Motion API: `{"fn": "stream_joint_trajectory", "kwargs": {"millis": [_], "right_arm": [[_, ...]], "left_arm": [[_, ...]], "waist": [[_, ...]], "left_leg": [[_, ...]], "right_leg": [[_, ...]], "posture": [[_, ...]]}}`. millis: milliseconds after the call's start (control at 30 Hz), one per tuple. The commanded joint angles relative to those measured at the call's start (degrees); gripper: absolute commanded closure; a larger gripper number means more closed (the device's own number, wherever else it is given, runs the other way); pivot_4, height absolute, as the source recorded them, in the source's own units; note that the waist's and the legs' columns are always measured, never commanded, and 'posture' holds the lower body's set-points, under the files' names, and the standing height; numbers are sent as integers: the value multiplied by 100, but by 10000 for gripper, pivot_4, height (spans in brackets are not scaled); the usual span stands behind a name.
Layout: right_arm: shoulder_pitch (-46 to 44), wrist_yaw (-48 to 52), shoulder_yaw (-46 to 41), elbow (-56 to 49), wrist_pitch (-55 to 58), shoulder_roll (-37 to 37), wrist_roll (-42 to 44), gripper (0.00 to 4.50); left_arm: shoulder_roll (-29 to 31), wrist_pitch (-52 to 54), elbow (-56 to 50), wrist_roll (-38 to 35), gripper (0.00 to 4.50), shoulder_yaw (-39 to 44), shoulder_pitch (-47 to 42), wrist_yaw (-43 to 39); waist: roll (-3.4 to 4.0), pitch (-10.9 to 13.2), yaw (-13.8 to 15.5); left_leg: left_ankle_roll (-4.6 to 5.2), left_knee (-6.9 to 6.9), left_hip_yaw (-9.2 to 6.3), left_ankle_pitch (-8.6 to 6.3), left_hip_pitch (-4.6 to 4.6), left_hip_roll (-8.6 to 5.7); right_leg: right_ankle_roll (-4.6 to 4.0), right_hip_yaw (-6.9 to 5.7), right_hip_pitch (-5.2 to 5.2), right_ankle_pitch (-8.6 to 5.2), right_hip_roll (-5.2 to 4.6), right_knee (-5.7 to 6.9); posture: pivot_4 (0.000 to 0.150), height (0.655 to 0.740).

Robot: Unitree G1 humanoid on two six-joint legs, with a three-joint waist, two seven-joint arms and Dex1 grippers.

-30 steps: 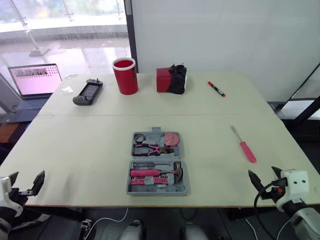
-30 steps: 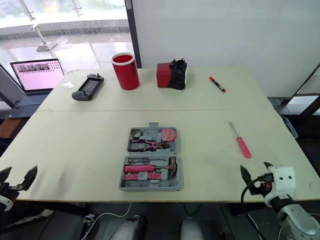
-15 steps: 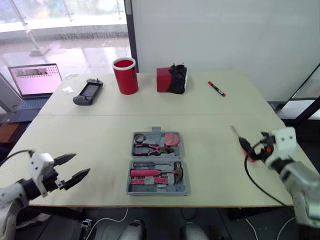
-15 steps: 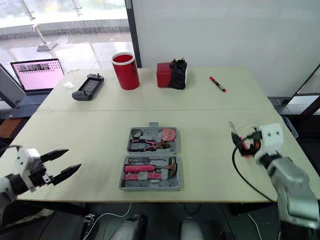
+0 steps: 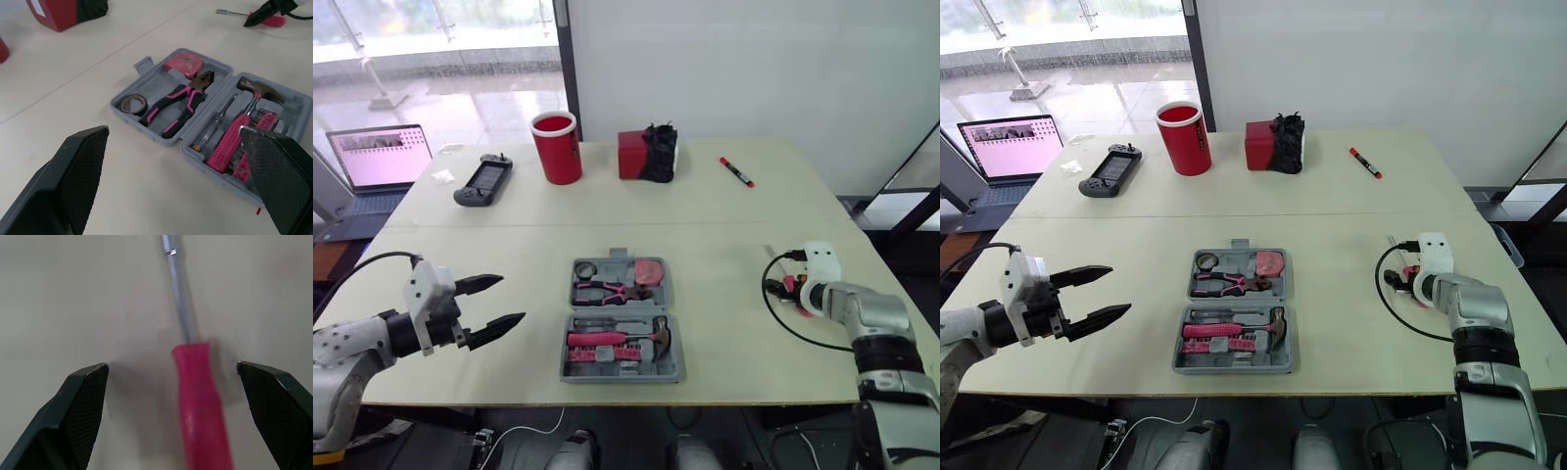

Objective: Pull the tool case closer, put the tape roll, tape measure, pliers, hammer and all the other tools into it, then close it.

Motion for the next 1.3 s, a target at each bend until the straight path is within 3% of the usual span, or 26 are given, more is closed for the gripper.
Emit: {"fn": "stream_joint_trajectory", "kwargs": {"millis": [33,100,200,300,400,533,667,767,1033,1300], "right_arm": [[-302,145,22,645,-313,-47,-110,768],[-407,296,73,888,-458,-24,-133,768],[-495,389,85,1074,-504,10,-146,9737],[-365,477,131,793,-282,14,-136,24646],[19,528,163,-164,195,1,-67,39143],[888,504,61,-2648,1383,181,400,39516],[1259,193,-200,-3774,2323,506,635,39910],[1886,-162,-27,-5157,3050,1135,806,40712],[2082,-646,303,-5863,3784,1853,703,40922],[2050,-824,394,-5710,3889,2088,638,40922]], "left_arm": [[70,-9,-98,-5,0,195,13,48],[52,-26,-84,22,0,171,-1,62],[3,-43,-62,58,0,92,-53,90],[-46,-76,-8,105,0,4,-108,80],[-63,-113,101,141,0,-68,-180,34],[-72,-213,344,232,0,-270,-347,-96],[-101,-270,474,283,0,-372,-465,-150],[-252,-356,653,370,0,-593,-685,-140],[-293,-595,942,510,0,-721,-824,-239],[-374,-702,909,602,0,-834,-743,-251]], "waist": [[-1,0,-30],[-2,0,-59],[-3,-1,-95],[-3,-1,-116],[-3,-1,-103],[0,1,-78],[2,2,-100],[-2,-1,-64],[-4,-2,-91],[-9,-5,-96]], "left_leg": [[0,1,0,0,0,0],[0,4,-1,0,2,-1],[0,6,-1,0,4,-1],[0,5,-1,0,5,2],[0,5,-3,0,6,4],[1,1,-8,0,-1,3],[0,5,-6,0,0,4],[0,1,-13,0,0,4],[0,-1,-13,0,1,7],[0,-2,-13,0,2,8]], "right_leg": [[0,0,1,0,0,0],[1,-1,7,1,0,0],[1,-1,9,1,0,0],[1,-1,8,1,6,3],[1,-1,7,1,10,5],[1,-1,-2,0,9,6],[1,1,-3,1,10,10],[-1,-1,-5,0,12,9],[-3,1,-8,1,15,9],[-3,1,-8,1,15,9]], "posture": [[1500,7400],[1500,7400],[1500,7400],[1500,7400],[1500,7400],[1500,7400],[1500,7400],[1500,7400],[1500,7400],[1500,7400]]}}
